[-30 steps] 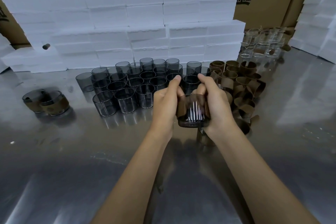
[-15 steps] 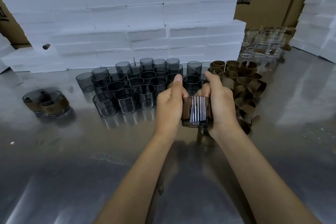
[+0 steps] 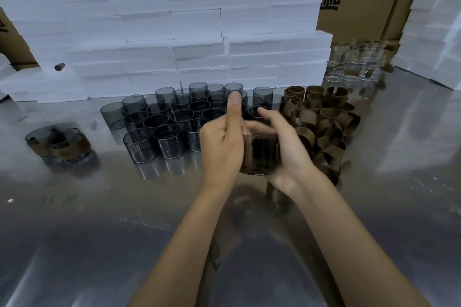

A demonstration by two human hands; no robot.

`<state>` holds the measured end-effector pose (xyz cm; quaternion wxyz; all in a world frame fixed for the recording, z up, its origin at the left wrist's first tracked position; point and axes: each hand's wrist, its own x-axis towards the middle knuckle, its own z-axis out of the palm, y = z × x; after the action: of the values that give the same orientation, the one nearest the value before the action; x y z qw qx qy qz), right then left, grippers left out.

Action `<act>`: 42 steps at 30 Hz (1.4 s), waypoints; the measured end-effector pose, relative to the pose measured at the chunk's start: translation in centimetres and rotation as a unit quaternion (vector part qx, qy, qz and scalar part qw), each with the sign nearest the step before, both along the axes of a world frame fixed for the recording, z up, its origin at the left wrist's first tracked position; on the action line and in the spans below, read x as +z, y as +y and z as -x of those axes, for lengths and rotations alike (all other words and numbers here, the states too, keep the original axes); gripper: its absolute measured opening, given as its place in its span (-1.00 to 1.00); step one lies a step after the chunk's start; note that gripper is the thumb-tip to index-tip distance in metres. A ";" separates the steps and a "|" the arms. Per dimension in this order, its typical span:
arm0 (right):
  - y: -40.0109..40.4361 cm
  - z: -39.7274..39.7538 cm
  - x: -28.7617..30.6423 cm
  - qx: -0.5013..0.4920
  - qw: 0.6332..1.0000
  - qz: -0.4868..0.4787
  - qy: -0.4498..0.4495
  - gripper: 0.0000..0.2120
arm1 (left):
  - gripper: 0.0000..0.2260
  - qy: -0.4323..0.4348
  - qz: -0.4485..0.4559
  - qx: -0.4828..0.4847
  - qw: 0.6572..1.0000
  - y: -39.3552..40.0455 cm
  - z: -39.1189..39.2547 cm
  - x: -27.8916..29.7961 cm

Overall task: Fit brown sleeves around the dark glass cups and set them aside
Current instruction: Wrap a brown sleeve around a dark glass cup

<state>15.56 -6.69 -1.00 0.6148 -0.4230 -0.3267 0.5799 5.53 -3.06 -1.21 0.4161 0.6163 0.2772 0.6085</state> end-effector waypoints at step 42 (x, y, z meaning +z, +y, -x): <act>0.6 0.9 -0.1 -0.122 0.992 -0.034 0.013 -0.44 | -0.83 0.096 -0.145 0.140 0.975 0.2 -0.2 -0.9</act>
<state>14.67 -6.11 -1.07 0.6994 -0.4308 -0.2841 0.4945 5.74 -2.84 -2.14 0.2046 0.6807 0.3081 0.6324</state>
